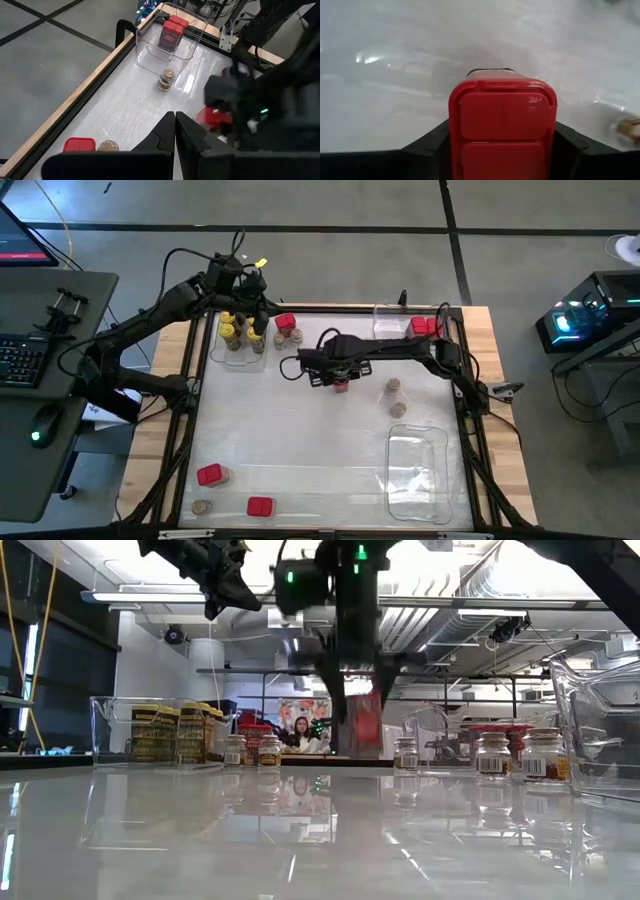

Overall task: Sort spices by type
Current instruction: Put the red seasoning can into the top right transparent bin

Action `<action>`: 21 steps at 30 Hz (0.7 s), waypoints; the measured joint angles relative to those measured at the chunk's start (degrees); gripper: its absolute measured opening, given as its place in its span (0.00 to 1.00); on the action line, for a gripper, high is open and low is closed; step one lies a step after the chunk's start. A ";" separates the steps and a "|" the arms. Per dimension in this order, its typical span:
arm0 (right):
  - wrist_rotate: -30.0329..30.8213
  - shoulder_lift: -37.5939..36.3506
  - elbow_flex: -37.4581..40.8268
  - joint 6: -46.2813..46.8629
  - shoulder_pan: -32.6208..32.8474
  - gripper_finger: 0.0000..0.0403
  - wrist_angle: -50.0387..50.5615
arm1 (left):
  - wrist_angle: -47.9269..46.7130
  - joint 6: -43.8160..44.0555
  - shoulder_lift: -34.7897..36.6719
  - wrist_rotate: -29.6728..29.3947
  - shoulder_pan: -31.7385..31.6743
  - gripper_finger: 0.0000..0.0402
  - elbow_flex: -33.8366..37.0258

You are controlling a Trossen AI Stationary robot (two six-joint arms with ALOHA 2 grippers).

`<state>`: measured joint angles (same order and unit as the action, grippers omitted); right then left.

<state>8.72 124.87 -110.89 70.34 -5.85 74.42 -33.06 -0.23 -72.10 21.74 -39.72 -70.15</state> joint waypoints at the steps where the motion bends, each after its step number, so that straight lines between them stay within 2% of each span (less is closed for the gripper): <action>1: 0.50 -0.44 -1.97 -1.50 0.00 0.51 2.74 | 0.00 0.00 0.00 0.00 0.00 0.00 0.00; 5: 7.55 -3.67 -8.40 -5.11 -0.82 0.51 16.18 | 0.21 0.00 0.00 -0.05 0.00 0.00 0.00; 9: 11.43 -9.29 -4.78 -11.66 -5.19 0.51 14.66 | 0.35 0.84 0.00 -0.21 0.00 0.00 0.00; 13: 14.85 -16.42 5.53 -14.60 -11.83 0.51 14.05 | 0.00 3.67 0.00 -0.30 -0.11 0.00 -0.02; 17: 14.41 -26.20 18.40 -17.14 -19.23 0.51 5.15 | -0.09 6.71 0.00 -0.50 -0.37 0.00 -0.02; 21: 10.21 -33.74 30.92 -20.61 -27.50 0.51 -7.50 | 0.11 11.08 0.00 -3.75 -0.34 0.00 -0.02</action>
<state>18.93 91.13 -79.96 49.73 -33.35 66.92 -32.95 10.84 -72.10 17.99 -40.06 -70.17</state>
